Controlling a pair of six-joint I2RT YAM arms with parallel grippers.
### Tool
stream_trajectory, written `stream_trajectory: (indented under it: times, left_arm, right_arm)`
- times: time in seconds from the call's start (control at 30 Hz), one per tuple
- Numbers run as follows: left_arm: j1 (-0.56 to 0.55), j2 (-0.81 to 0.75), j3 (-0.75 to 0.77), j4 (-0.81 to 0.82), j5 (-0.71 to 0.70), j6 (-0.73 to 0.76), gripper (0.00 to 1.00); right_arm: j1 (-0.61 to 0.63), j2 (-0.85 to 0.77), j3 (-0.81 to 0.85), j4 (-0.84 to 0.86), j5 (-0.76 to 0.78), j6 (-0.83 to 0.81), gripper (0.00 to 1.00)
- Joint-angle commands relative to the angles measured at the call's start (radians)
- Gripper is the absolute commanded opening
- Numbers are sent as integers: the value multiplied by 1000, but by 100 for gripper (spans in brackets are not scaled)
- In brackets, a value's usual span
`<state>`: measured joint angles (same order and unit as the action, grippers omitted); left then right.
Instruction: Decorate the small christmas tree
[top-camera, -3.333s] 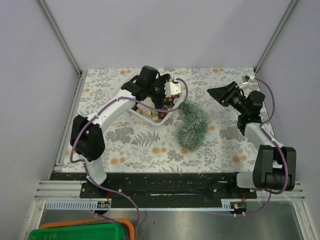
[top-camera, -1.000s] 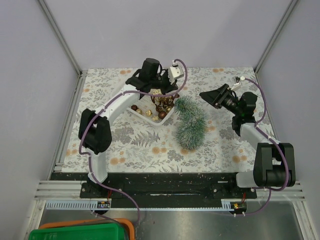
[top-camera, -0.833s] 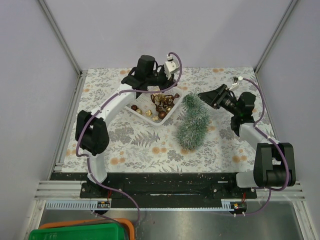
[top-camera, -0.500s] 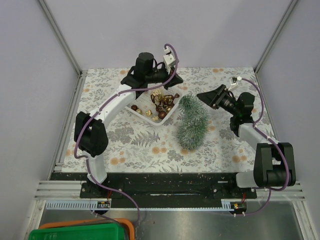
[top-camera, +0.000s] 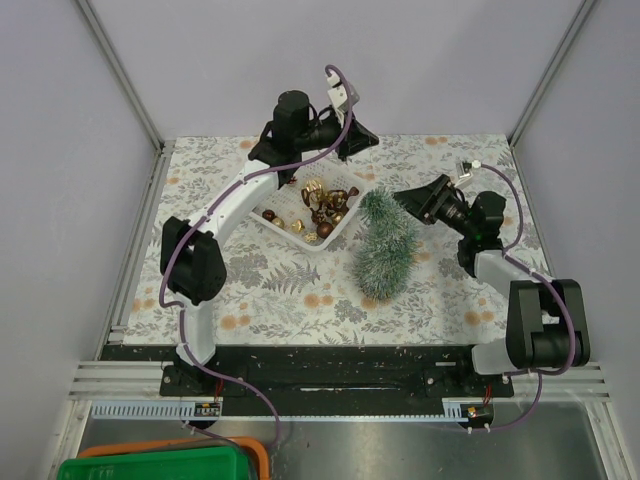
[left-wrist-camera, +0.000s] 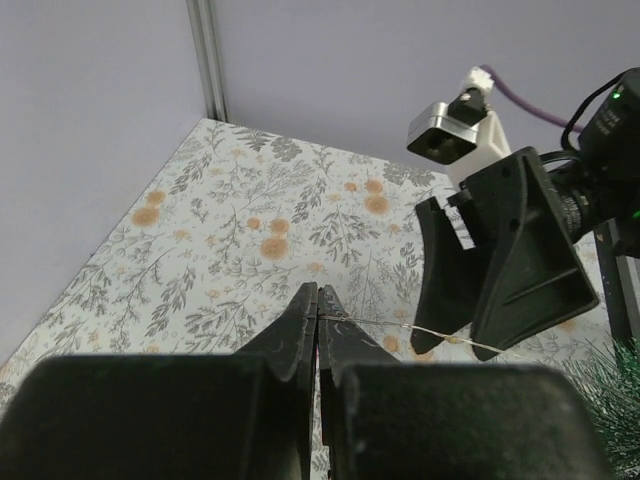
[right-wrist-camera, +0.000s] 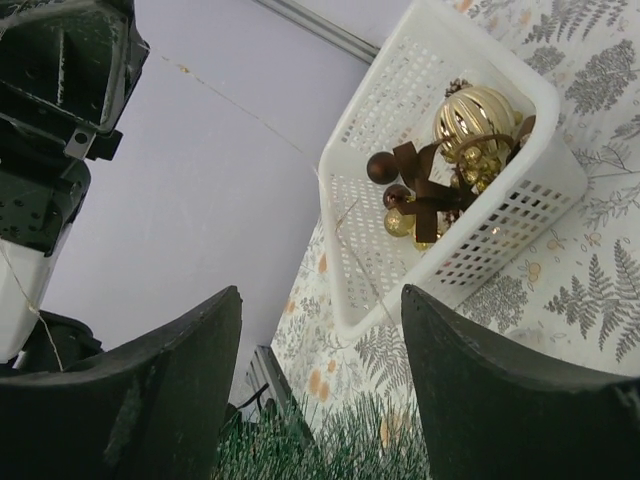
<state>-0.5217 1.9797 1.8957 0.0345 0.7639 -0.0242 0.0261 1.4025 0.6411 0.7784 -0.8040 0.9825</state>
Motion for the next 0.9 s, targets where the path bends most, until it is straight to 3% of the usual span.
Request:
stream_trajectory:
  times: [0.0, 0.13, 0.3, 0.67, 0.87]
  left_arm:
    - [2, -12, 14, 117, 72, -48, 0]
    - [2, 16, 60, 110, 100, -46, 0]
    - [-4, 28, 68, 128, 118, -57, 0]
    - [-9, 19, 51, 123, 132, -63, 0]
    - [-23, 22, 55, 136, 138, -80, 0]
  right_arm:
    - [6, 93, -15, 348, 2, 229, 73]
    - [11, 283, -61, 787, 37, 547, 75]
    - [63, 351, -12, 792, 49, 587, 75]
    - [64, 320, 49, 794, 193, 668, 77]
    - [78, 392, 176, 794, 206, 765, 75]
